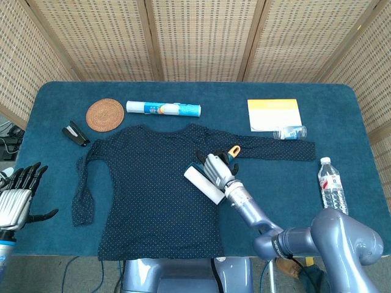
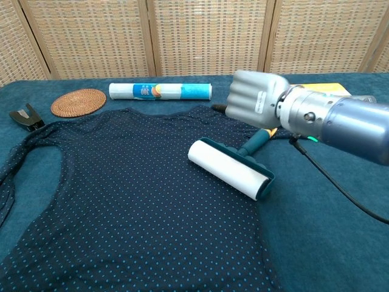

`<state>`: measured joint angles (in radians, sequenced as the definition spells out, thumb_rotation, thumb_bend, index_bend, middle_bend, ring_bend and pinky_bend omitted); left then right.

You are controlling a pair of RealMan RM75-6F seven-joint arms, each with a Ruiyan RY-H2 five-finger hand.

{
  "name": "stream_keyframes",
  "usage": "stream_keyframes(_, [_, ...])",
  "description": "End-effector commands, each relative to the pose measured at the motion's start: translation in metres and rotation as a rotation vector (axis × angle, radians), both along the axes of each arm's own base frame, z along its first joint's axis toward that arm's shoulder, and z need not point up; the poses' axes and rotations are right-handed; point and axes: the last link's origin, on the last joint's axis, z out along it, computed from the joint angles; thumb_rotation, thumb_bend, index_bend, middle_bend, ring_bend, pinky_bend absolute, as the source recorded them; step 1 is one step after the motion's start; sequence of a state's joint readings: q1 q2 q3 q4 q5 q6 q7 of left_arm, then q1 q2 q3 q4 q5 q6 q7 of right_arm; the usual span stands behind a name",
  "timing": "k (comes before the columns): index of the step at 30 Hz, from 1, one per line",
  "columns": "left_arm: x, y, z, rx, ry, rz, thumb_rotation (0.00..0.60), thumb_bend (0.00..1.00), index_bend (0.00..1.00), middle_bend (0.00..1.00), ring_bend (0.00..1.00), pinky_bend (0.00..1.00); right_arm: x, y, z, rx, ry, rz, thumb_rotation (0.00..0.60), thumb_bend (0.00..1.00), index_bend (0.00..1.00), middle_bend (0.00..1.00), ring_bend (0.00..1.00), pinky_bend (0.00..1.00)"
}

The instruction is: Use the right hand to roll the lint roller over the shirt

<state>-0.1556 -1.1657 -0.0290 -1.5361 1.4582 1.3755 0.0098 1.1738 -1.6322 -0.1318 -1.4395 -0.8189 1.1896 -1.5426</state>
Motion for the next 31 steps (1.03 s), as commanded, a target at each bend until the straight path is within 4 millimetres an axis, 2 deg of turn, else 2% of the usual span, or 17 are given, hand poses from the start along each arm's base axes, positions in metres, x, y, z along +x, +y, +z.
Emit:
stream_keyframes(1, [0.002,-0.002,0.002,0.004,-0.008,-0.007,0.6,0.0,0.0,0.0,0.0,0.0,-0.011,0.002,0.02,-0.031,-0.055,-0.027,0.6,0.01,0.0,0.99,1.0,1.0])
stream_keyframes(4, [0.006,-0.006,0.005,0.006,-0.022,-0.026,0.6,0.0,0.0,0.0,0.0,0.0,-0.028,0.007,0.047,-0.04,-0.134,-0.043,0.6,0.01,0.0,0.96,1.0,1.0])
stream_keyframes(7, [0.008,-0.009,0.007,0.006,-0.032,-0.042,0.6,0.0,0.0,0.0,0.0,0.0,-0.049,0.011,0.074,-0.019,-0.277,-0.05,0.6,0.0,0.0,0.89,0.98,1.0])
stream_keyframes(8, [0.01,-0.01,0.007,0.006,-0.037,-0.048,0.6,0.0,0.0,0.0,0.0,0.0,-0.056,0.012,0.082,-0.019,-0.315,-0.047,0.6,0.0,0.0,0.85,0.95,0.97])
stream_keyframes(10, [0.012,-0.013,0.008,0.004,-0.05,-0.061,0.6,0.0,0.0,0.0,0.0,0.0,-0.078,0.016,0.105,-0.025,-0.382,-0.022,0.6,0.0,0.0,0.73,0.84,0.84])
stream_keyframes(11, [0.014,-0.015,0.009,0.003,-0.057,-0.069,0.6,0.0,0.0,0.0,0.0,0.0,-0.089,0.019,0.116,-0.035,-0.401,-0.004,0.6,0.0,0.0,0.61,0.69,0.65])
stream_keyframes(13, [0.018,-0.019,0.011,0.005,-0.063,-0.089,0.6,0.0,0.0,0.0,0.0,0.0,-0.109,0.027,0.131,-0.058,-0.453,-0.021,0.6,0.0,0.0,0.39,0.45,0.4])
stream_keyframes(14, [0.02,-0.021,0.012,0.007,-0.064,-0.101,0.6,0.0,0.0,0.0,0.0,0.0,-0.12,0.033,0.138,-0.07,-0.505,-0.063,0.6,0.0,0.0,0.25,0.29,0.27])
stream_keyframes(15, [0.021,-0.024,0.013,0.01,-0.065,-0.109,0.6,0.0,0.0,0.0,0.0,0.0,-0.131,0.041,0.145,-0.087,-0.564,-0.116,0.6,0.0,0.0,0.13,0.16,0.18])
stream_keyframes(16, [0.024,-0.027,0.015,0.019,-0.068,-0.127,0.6,0.0,0.0,0.0,0.0,0.0,-0.149,0.066,0.151,-0.103,-0.751,-0.289,0.6,0.0,0.0,0.07,0.09,0.13])
stream_keyframes(17, [0.025,-0.03,0.016,0.023,-0.067,-0.134,0.6,0.0,0.0,0.0,0.0,0.0,-0.152,0.079,0.156,-0.095,-0.819,-0.343,0.6,0.0,0.0,0.02,0.03,0.08])
stream_keyframes(20, [0.027,-0.032,0.016,0.028,-0.067,-0.149,0.6,0.0,0.0,0.0,0.0,0.0,-0.156,0.104,0.165,-0.076,-0.95,-0.424,0.6,0.0,0.0,0.0,0.0,0.0])
stream_keyframes(24, [0.028,-0.034,0.016,0.041,-0.077,-0.168,0.6,0.0,0.0,0.0,0.0,0.0,-0.165,0.128,0.169,-0.072,-1.036,-0.448,0.6,0.0,0.0,0.0,0.0,0.0])
stream_keyframes(31, [0.027,-0.037,0.017,0.051,-0.082,-0.173,0.6,0.0,0.0,0.0,0.0,0.0,-0.176,0.145,0.167,-0.079,-1.054,-0.431,0.6,0.0,0.0,0.0,0.0,0.0])
